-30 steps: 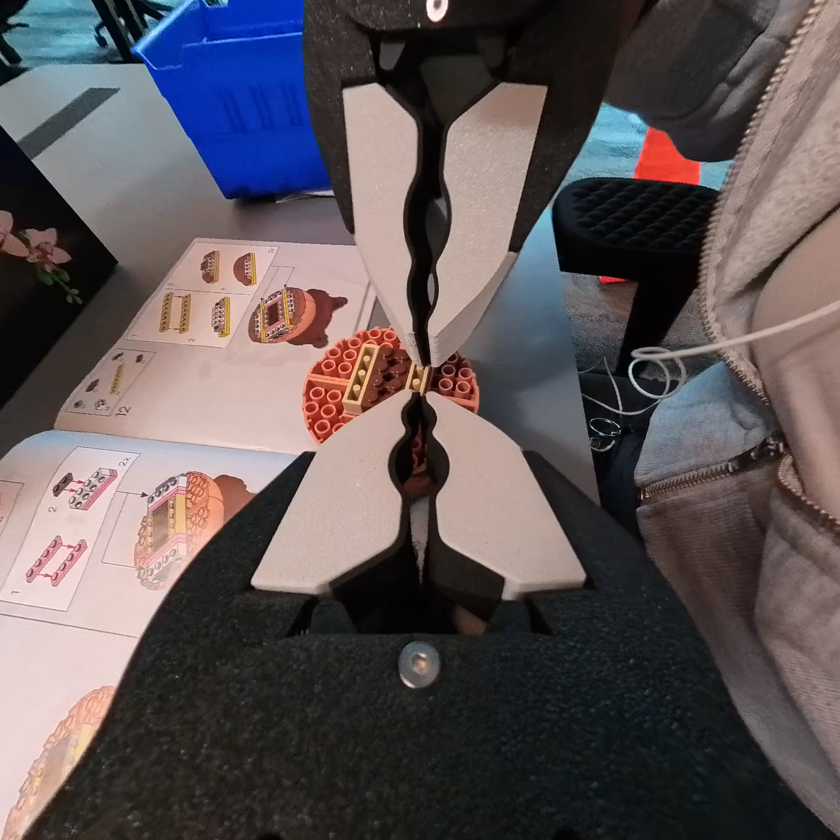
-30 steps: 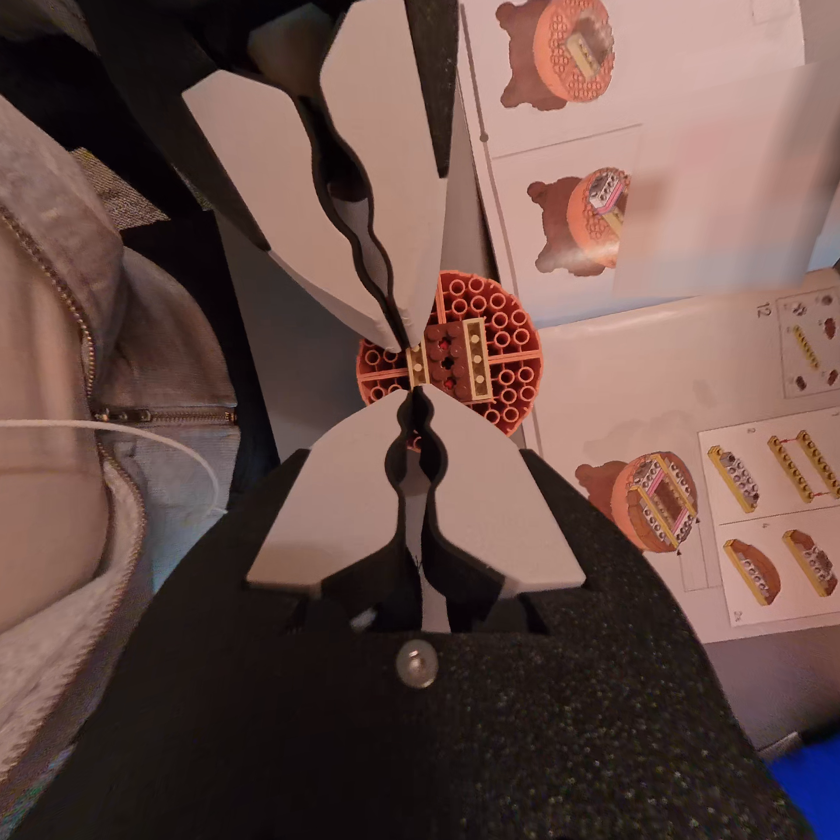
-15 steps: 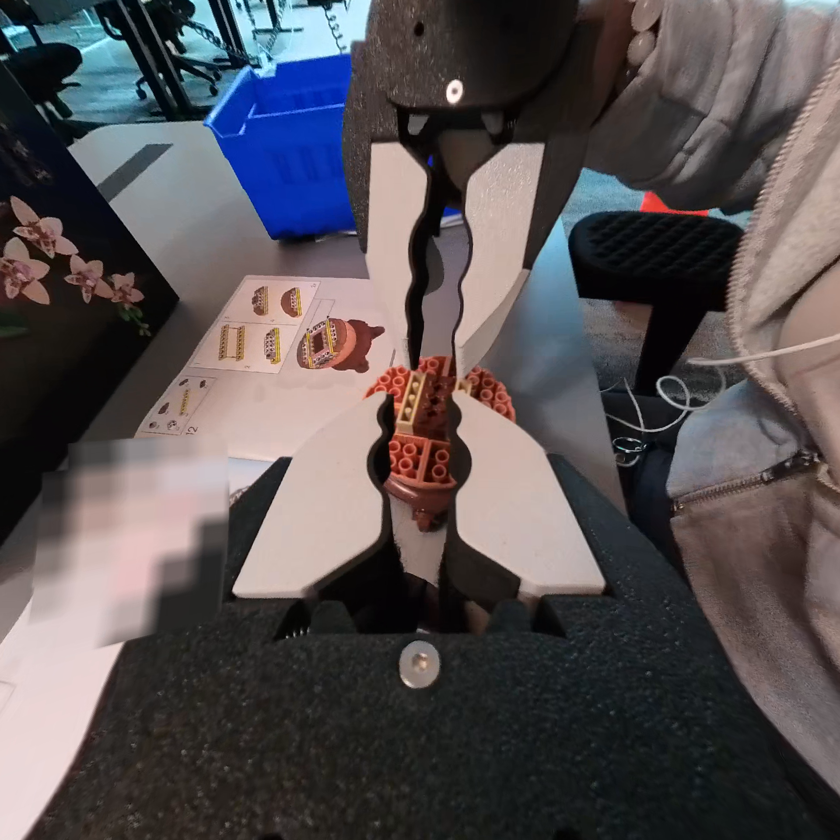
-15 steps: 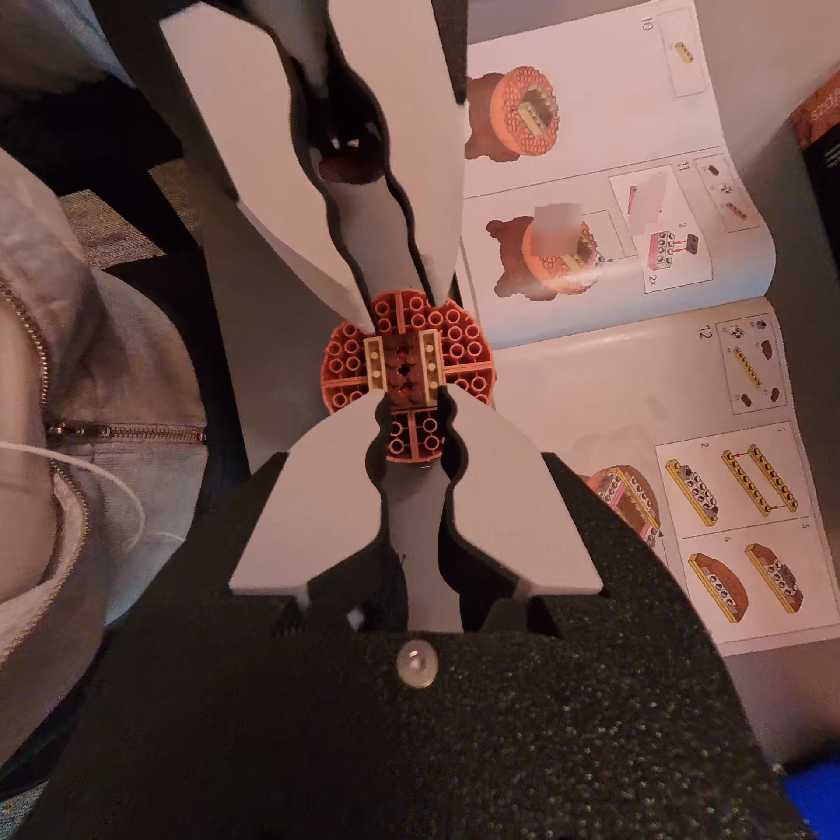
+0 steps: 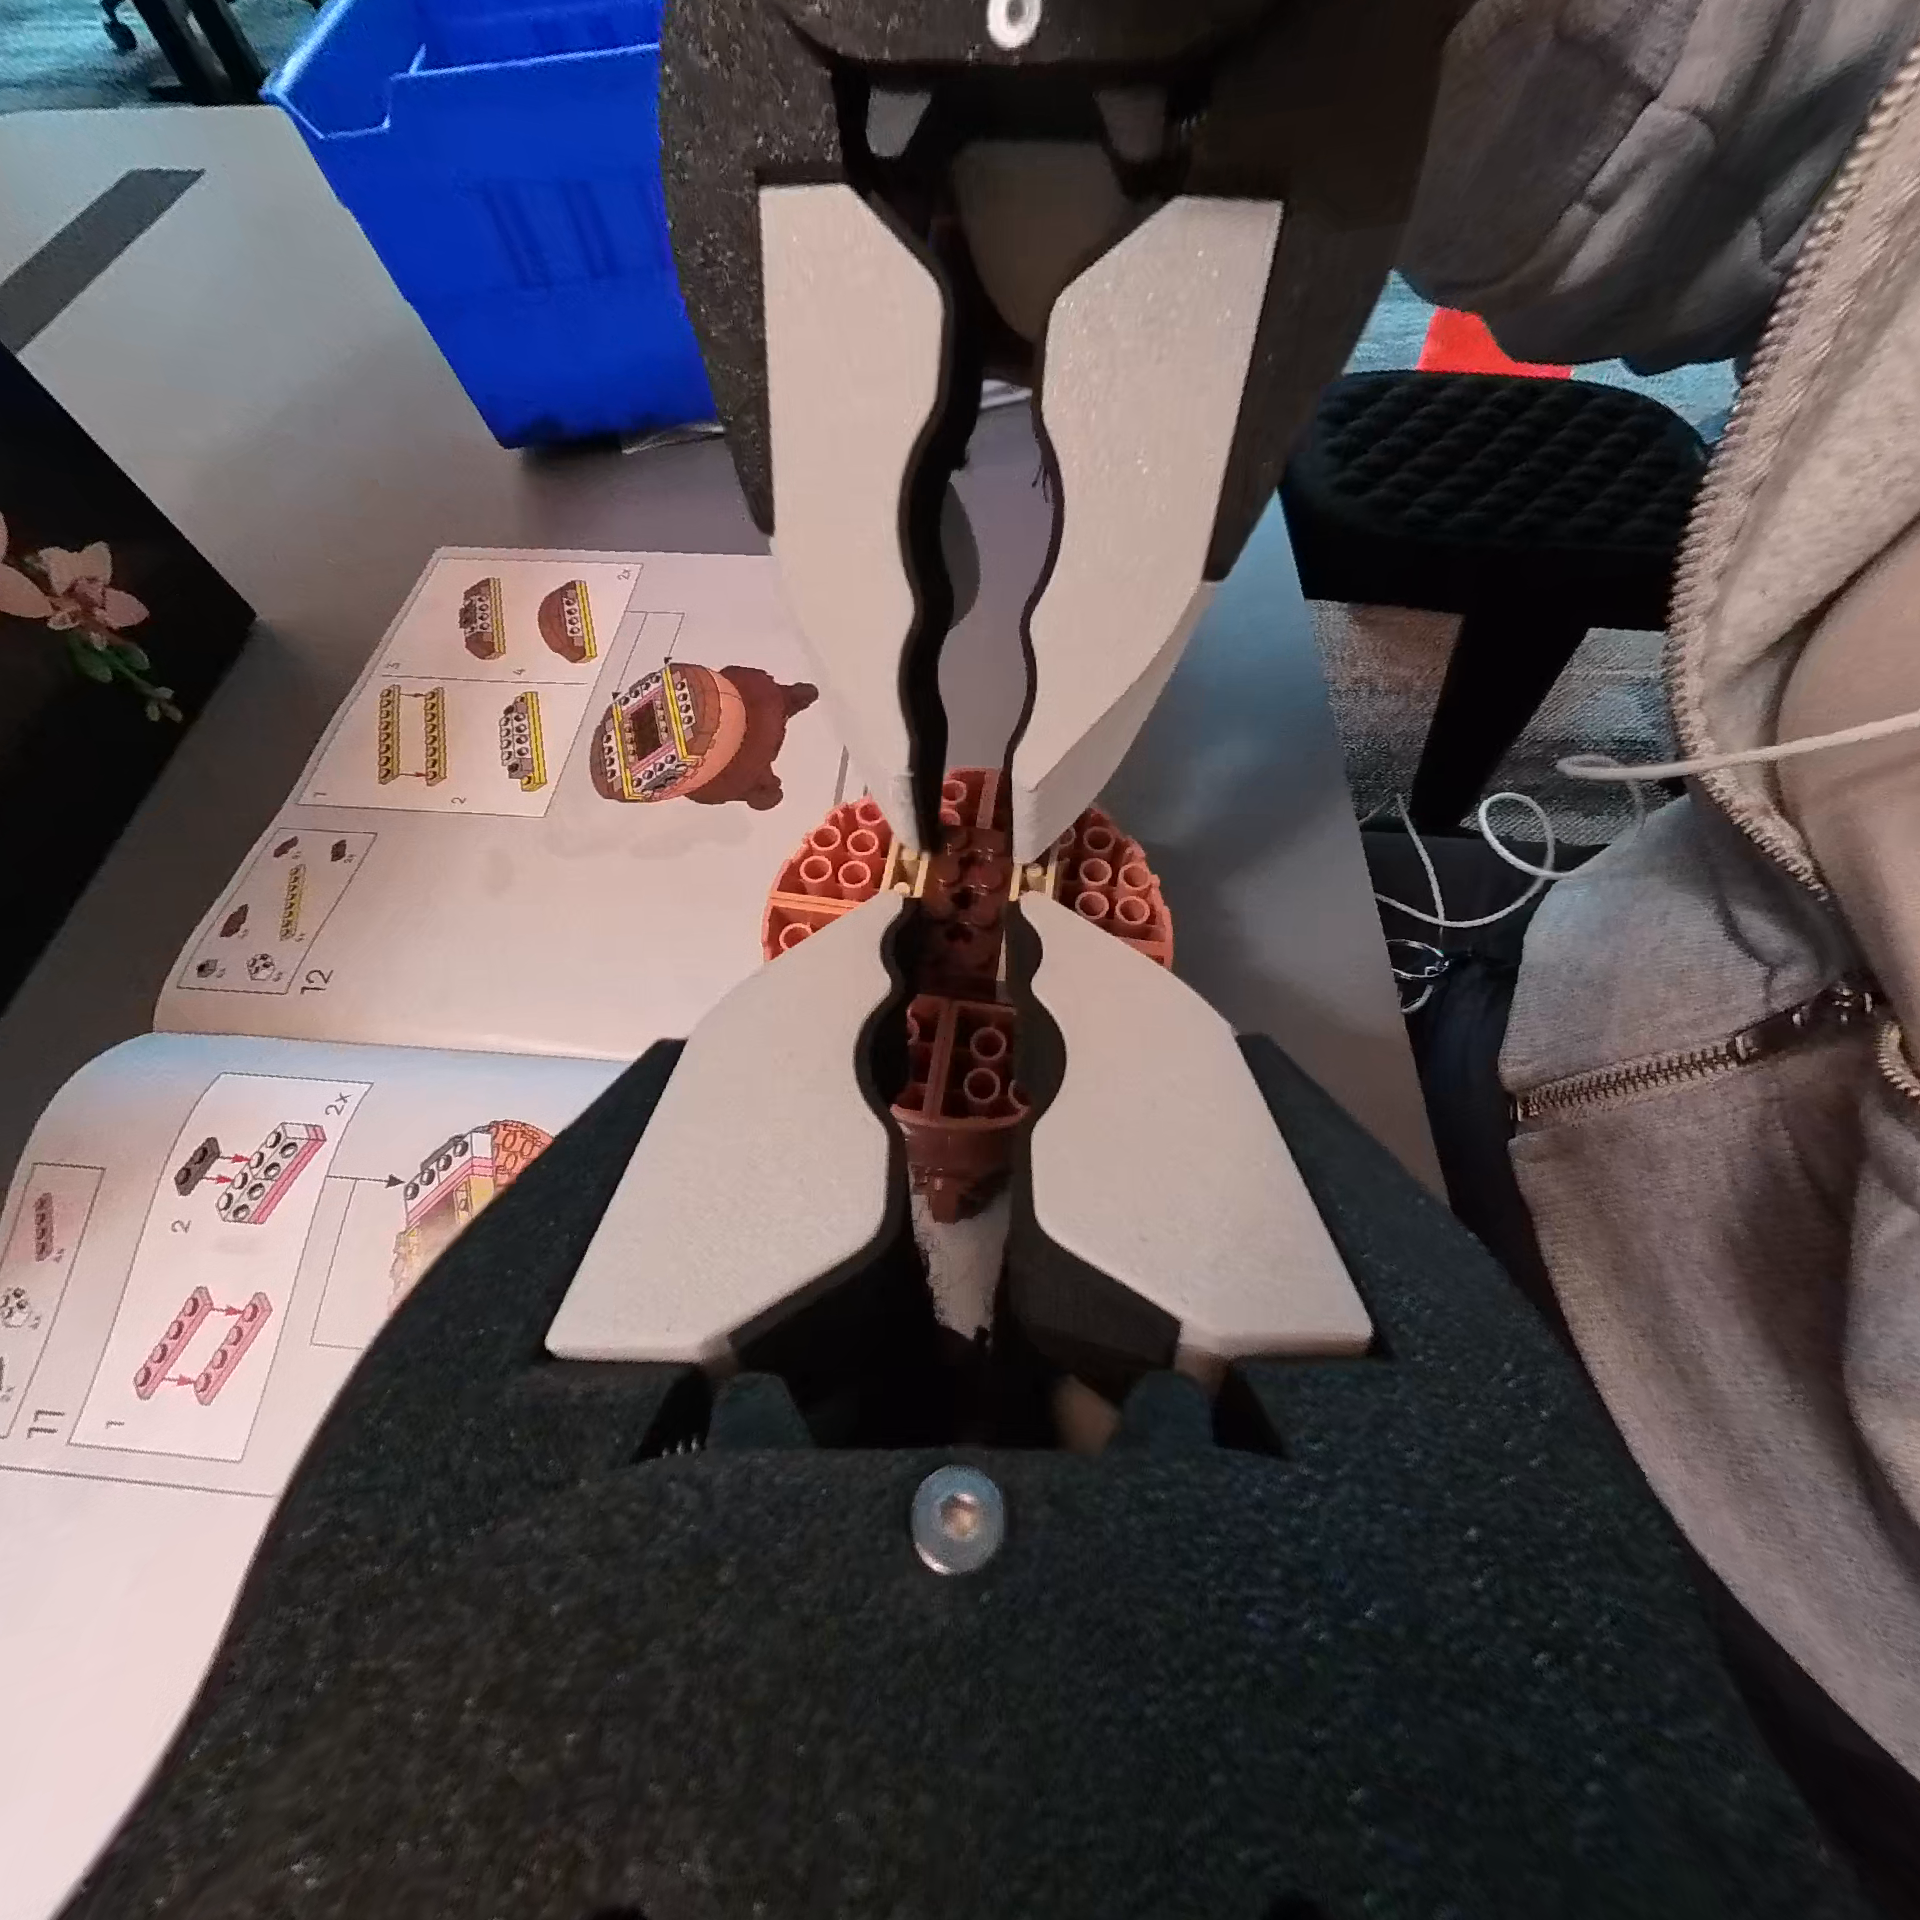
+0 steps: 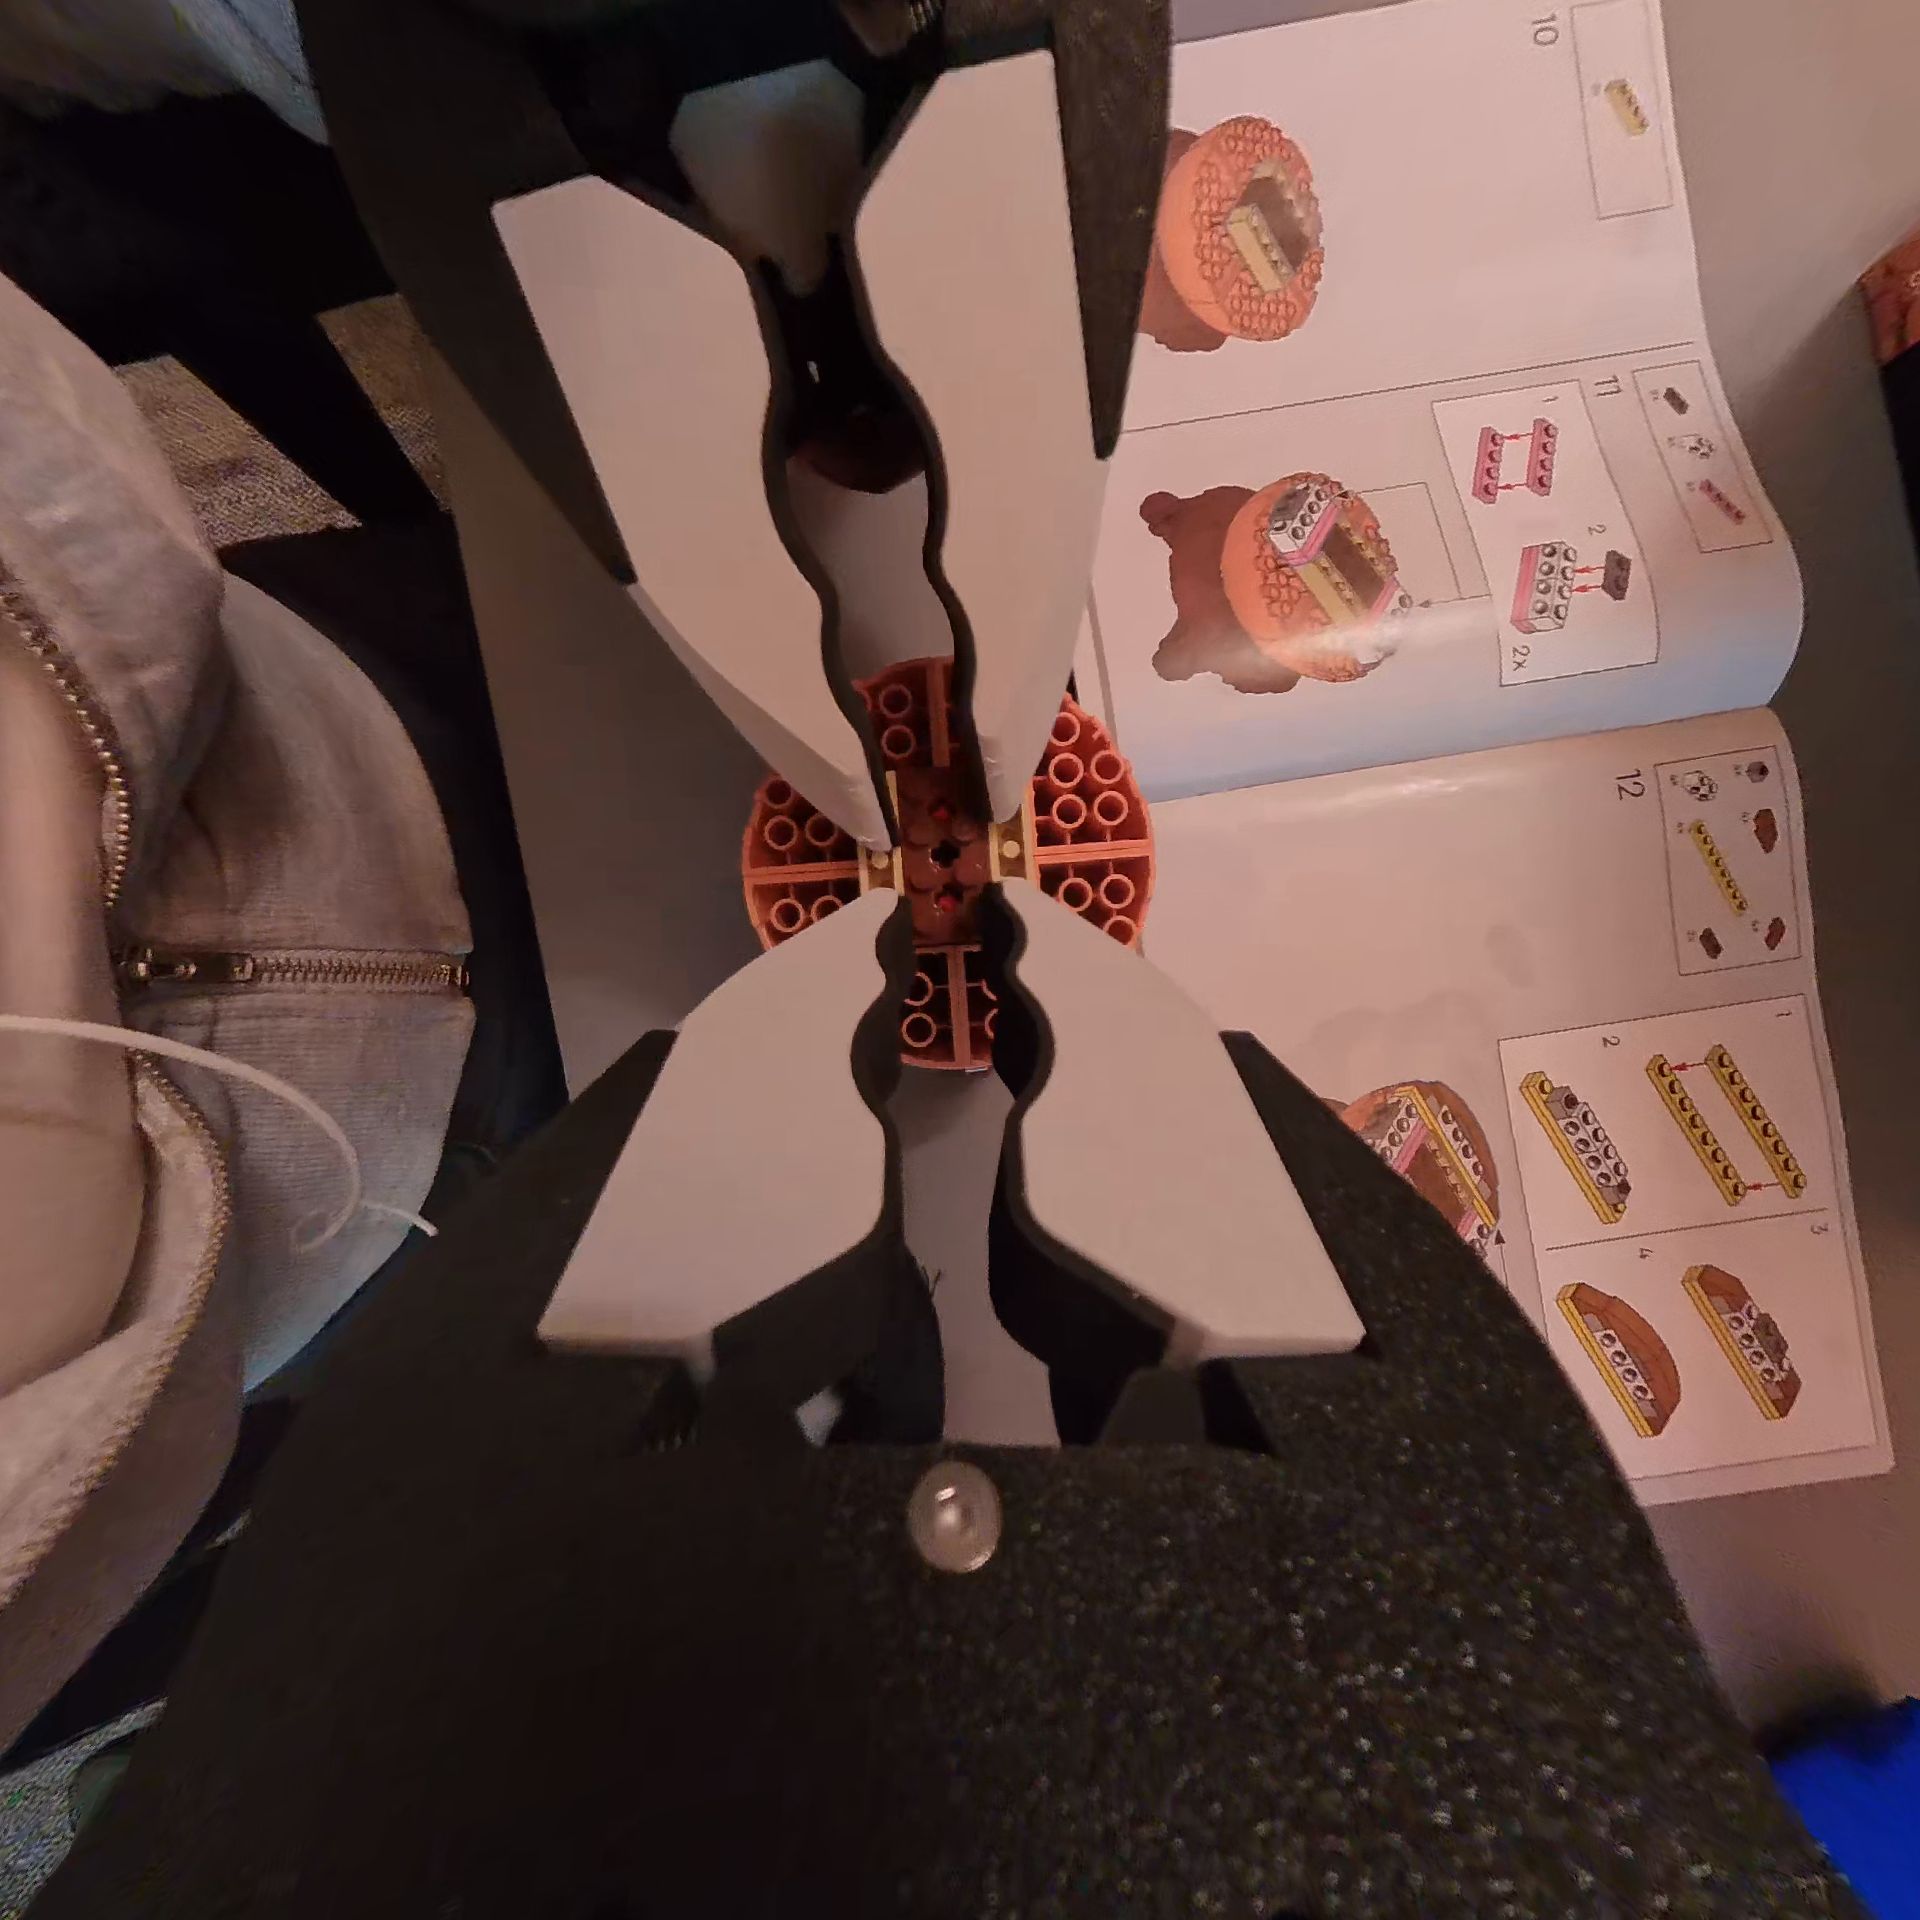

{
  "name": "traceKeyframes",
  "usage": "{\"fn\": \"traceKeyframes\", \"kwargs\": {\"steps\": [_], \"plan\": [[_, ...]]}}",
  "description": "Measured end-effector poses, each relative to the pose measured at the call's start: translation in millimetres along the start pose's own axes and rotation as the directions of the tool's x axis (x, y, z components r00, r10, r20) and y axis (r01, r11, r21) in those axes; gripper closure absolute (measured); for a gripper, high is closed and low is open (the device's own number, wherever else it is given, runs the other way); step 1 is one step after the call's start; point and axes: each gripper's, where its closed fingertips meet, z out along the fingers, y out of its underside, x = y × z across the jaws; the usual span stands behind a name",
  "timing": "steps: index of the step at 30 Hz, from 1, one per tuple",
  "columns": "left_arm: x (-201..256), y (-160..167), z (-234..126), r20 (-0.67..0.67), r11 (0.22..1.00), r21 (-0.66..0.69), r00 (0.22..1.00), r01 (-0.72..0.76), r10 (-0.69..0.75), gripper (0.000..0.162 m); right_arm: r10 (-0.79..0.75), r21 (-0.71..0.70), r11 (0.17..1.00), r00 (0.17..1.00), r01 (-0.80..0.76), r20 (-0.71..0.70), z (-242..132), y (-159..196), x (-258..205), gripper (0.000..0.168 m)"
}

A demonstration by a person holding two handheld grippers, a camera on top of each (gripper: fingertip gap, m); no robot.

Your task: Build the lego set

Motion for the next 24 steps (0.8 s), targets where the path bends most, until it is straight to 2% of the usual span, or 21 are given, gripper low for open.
{"fn": "traceKeyframes", "kwargs": {"steps": [12, 19, 21, 23, 24], "plan": [[0.2, 0.7, 0.3, -0.006, 0.998, -0.003, 0.998, 0.057, -0.057, 0.147, 0.027, -0.061, 0.998, 1.0, -0.028, -0.014, 0.7, 1.0, -0.1, 0.155], [1.0, -0.4, -0.4, 0.032, 1.0, -0.011, 0.999, -0.011, 0.011, 0.149, -0.002, -0.006, 1.0, 1.0, 0.002, 0.003, 0.6, -0.9, -2.1, 0.153], [-0.6, -1.5, -1.9, 0.051, 1.0, -0.005, 0.998, -0.025, 0.025, 0.143, 0.026, 0.051, 0.998, 0.999, -0.028, 0.043, -0.5, -3.6, -6.1, 0.141], [0.5, -7.6, -6.7, 0.039, 0.999, 0.04, 0.999, 0.002, -0.004, 0.122, 0.054, 0.151, 0.987, 0.998, -0.06, 0.04, -7.8, -10.5, -2.5, 0.139], [-0.1, -11.8, -10.5, 0.039, 0.997, 0.071, 0.999, 0.015, -0.018, 0.121, 0.068, 0.209, 0.975, 0.997, -0.072, 0.026, -14.1, -14.5, 0.8, 0.135]]}}
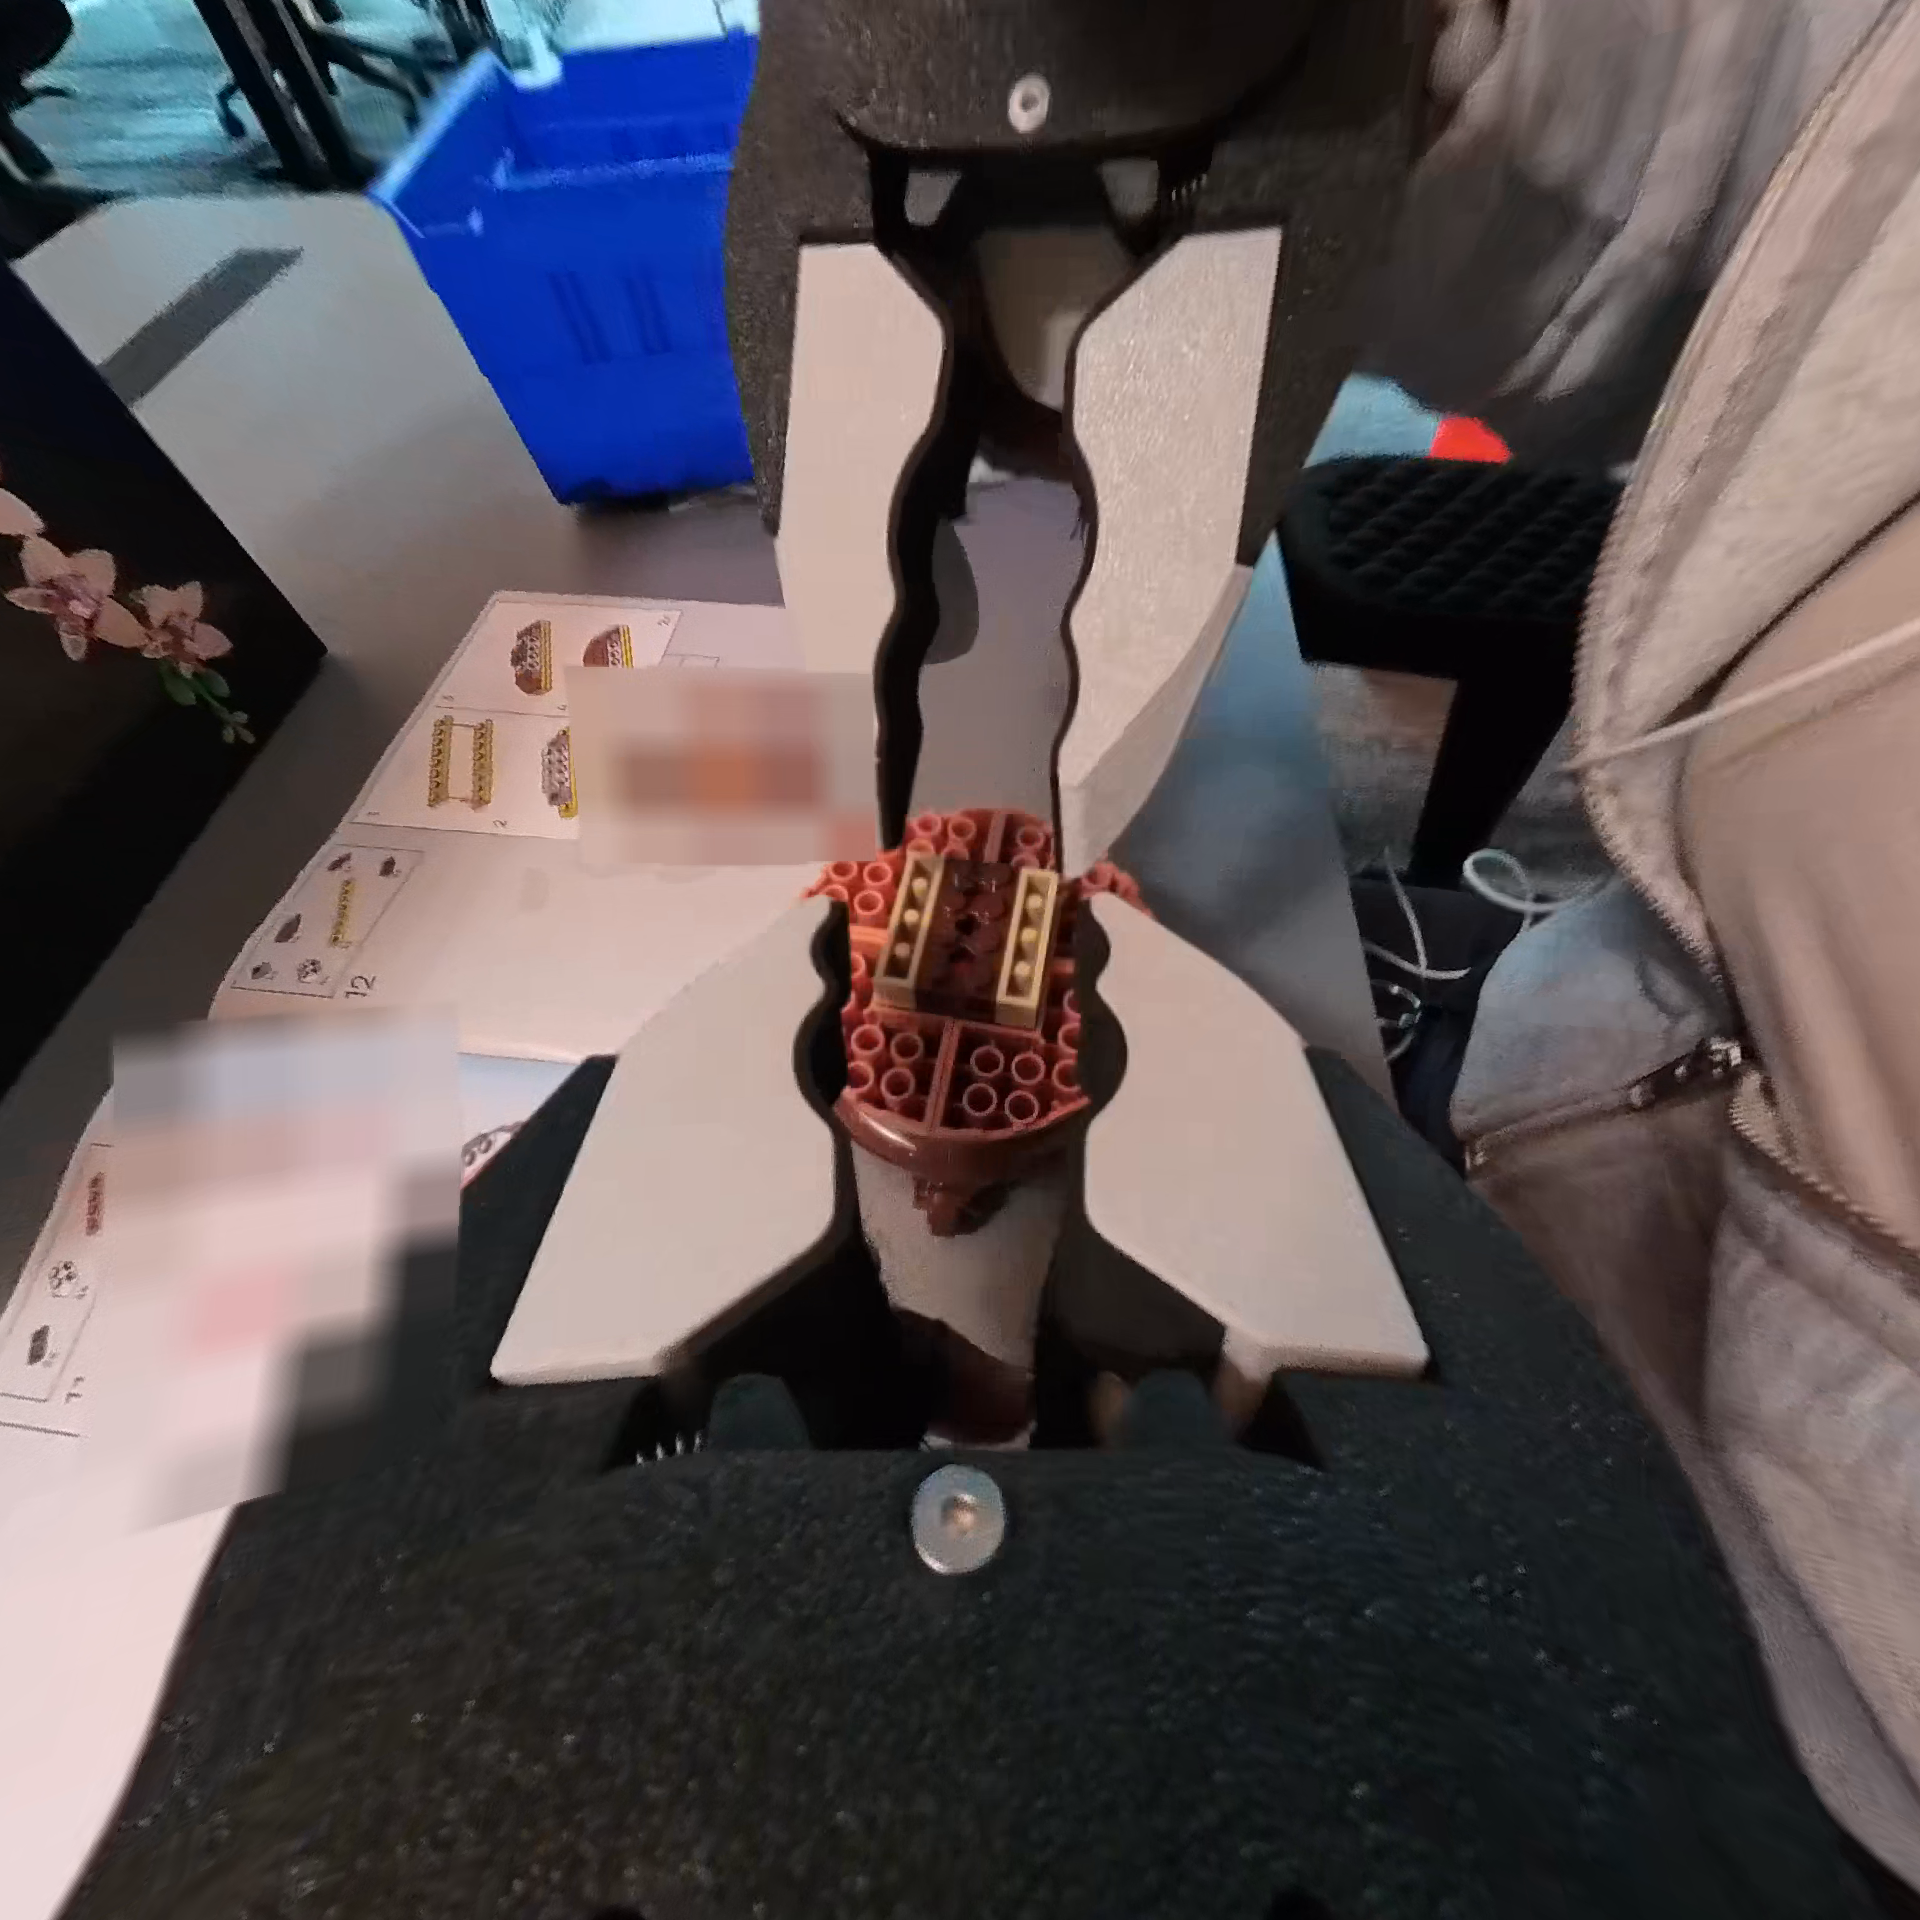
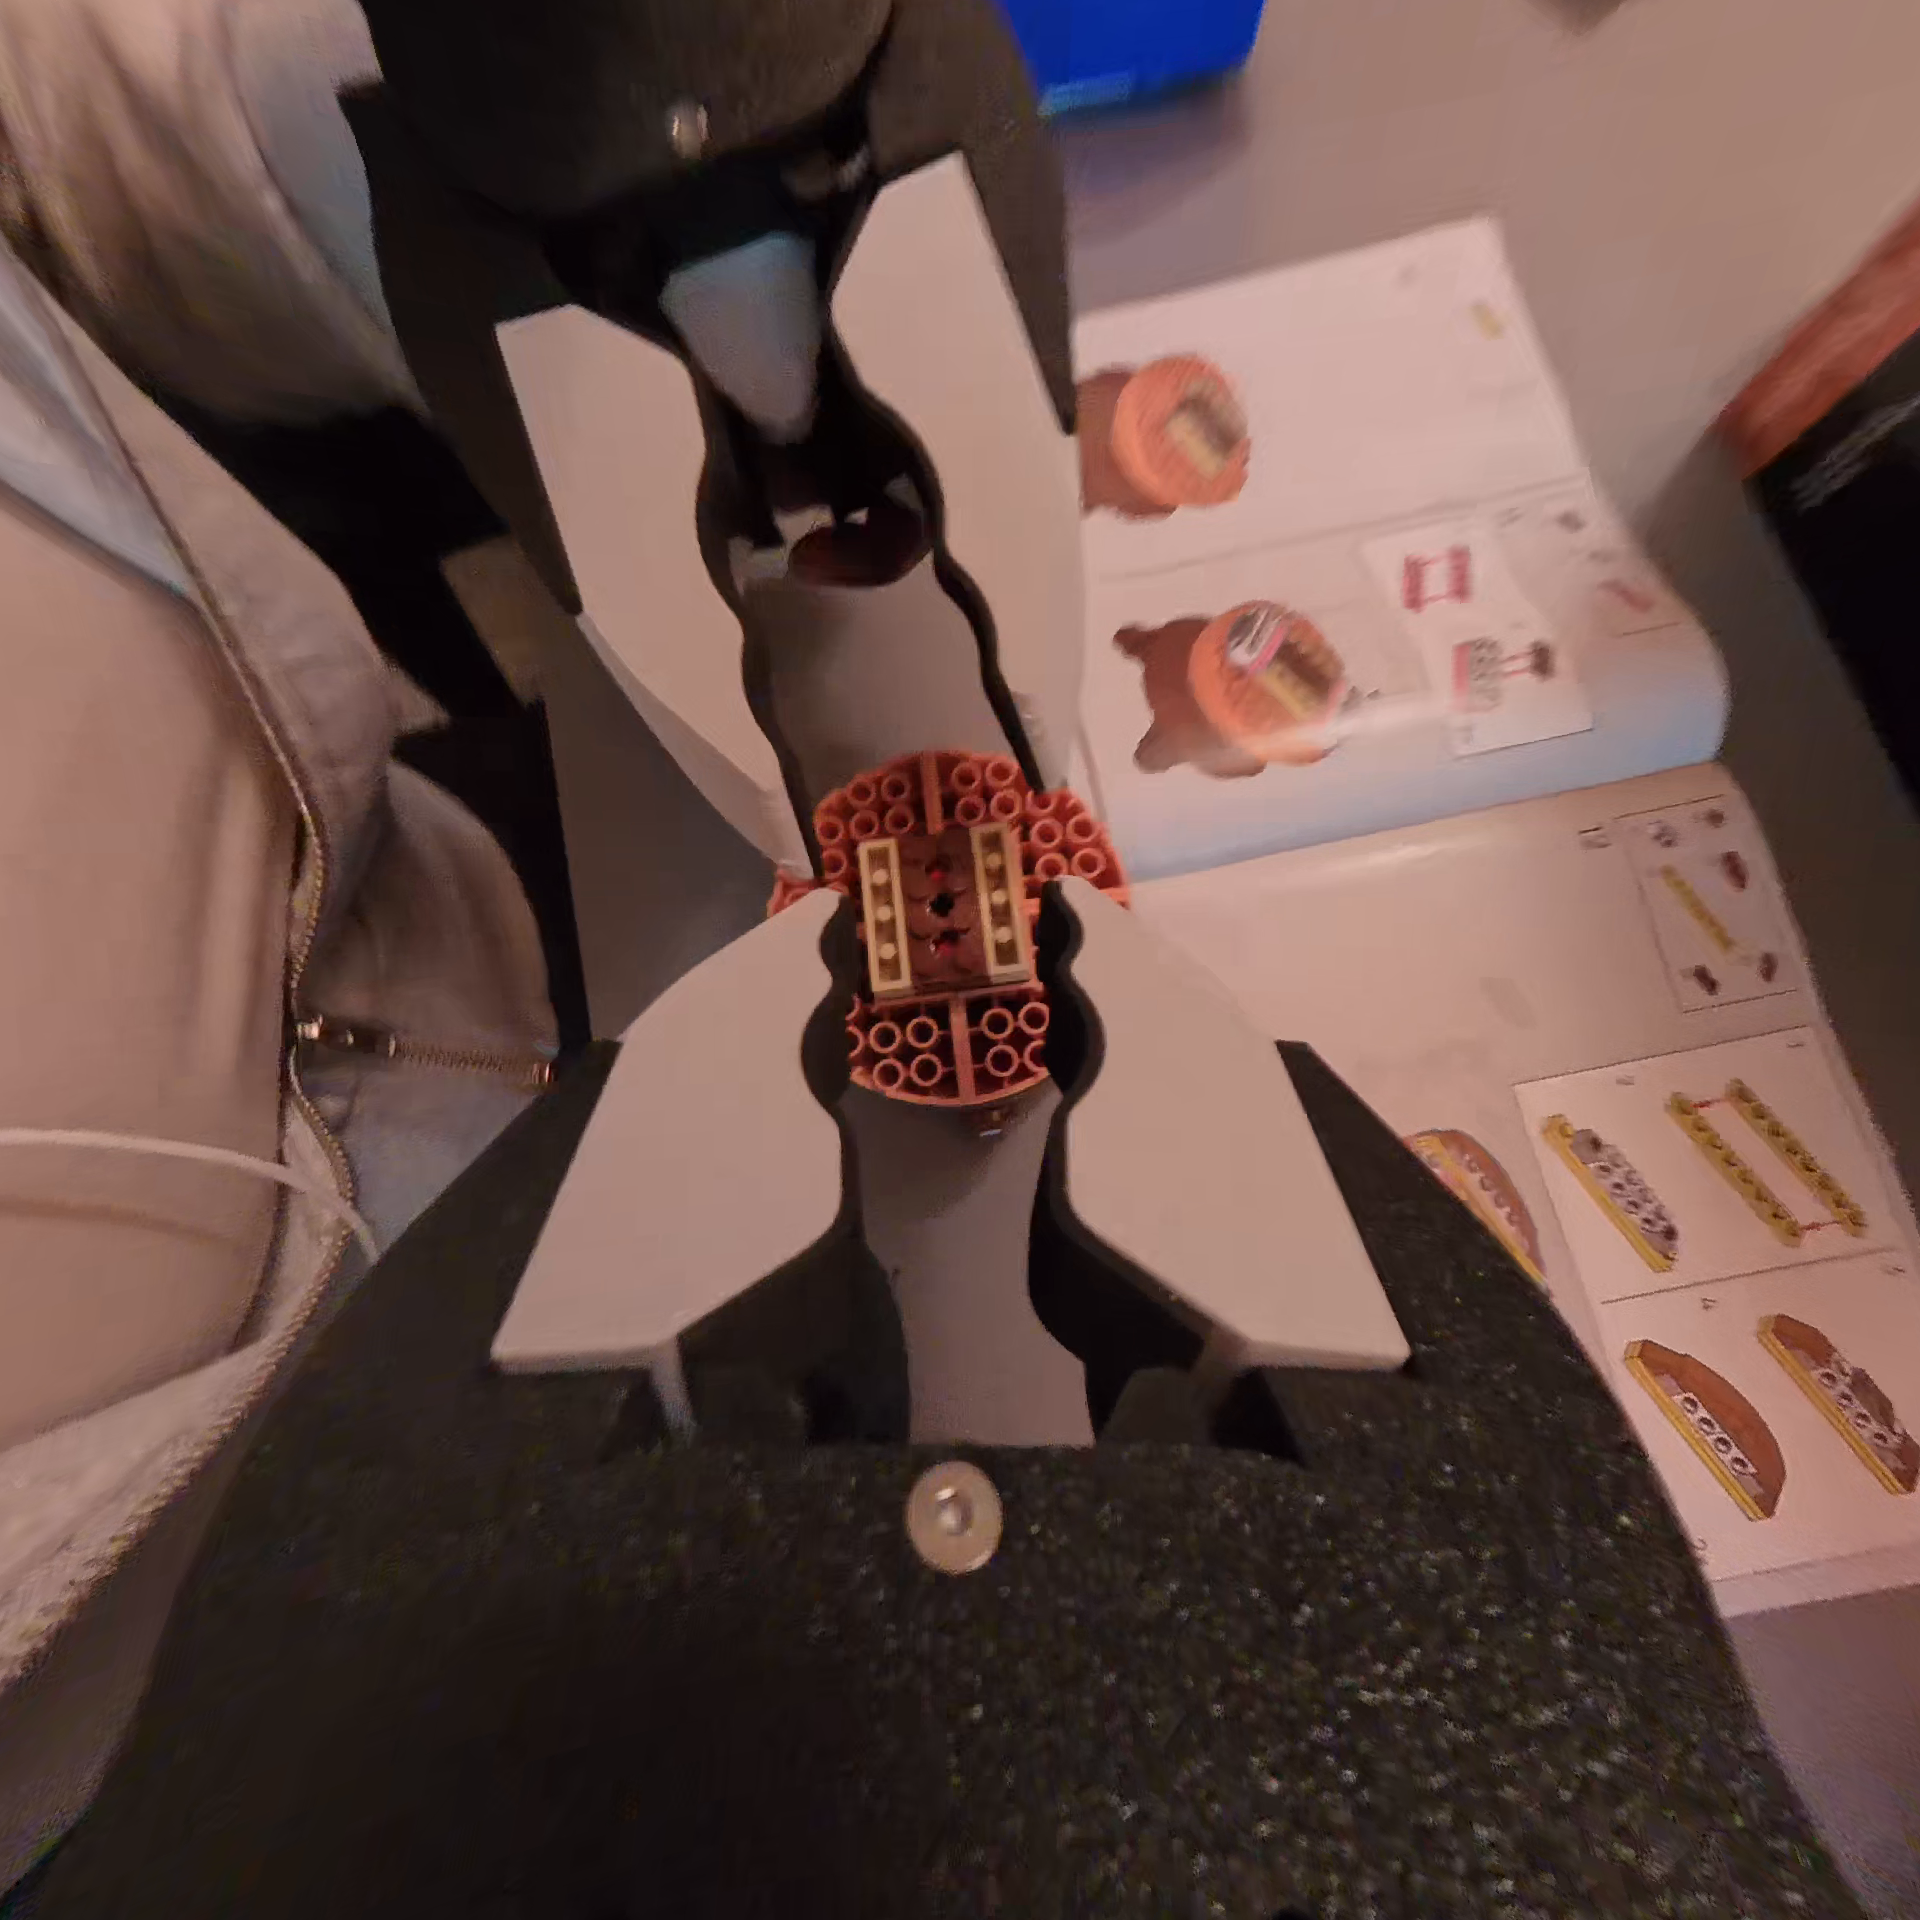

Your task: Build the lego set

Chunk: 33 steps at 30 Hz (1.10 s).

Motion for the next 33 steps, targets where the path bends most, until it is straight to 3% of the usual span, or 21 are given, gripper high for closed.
{"fn": "traceKeyframes", "kwargs": {"steps": [5, 9, 19, 22, 29, 33], "plan": [[-20.5, -5.5, -18.3, 0.13, 0.996, 0.091, 0.992, -0.01, -0.002, 0.109, 0.0, 0.129, 0.991, 0.984, 0.023, -0.178, -20.2, 4.0, 20.0, 0.088], [-24.2, 7.0, -22.4, 0.159, 0.996, 0.088, 0.986, 0.027, -0.04, 0.095, 0.011, 0.165, 0.986, 0.969, 0.03, -0.246, -17.0, 21.4, 24.2, 0.071], [-11.5, 36.4, -15.2, 0.172, 0.997, 0.059, 0.983, 0.047, -0.057, 0.081, 0.041, 0.225, 0.974, 0.979, 0.005, -0.201, 0.6, 45.4, 12.6, 0.067], [-10.1, 37.3, -10.3, 0.166, 0.998, 0.045, 0.985, 0.037, -0.044, 0.08, 0.015, 0.236, 0.971, 0.984, 0.028, -0.18, 6.8, 43.7, 9.5, 0.072], [3.6, 39.9, 3.5, 0.095, 1.0, -0.025, 0.995, -0.016, 0.018, 0.088, -0.074, 0.217, 0.972, 0.993, 0.094, -0.096, 23.8, 39.7, 3.4, 0.094], [2.4, 41.8, 3.4, 0.142, 0.998, -0.046, 0.989, -0.043, 0.049, 0.1, -0.131, 0.225, 0.965, 0.991, 0.136, -0.038, 25.2, 38.5, 2.6, 0.096]]}}
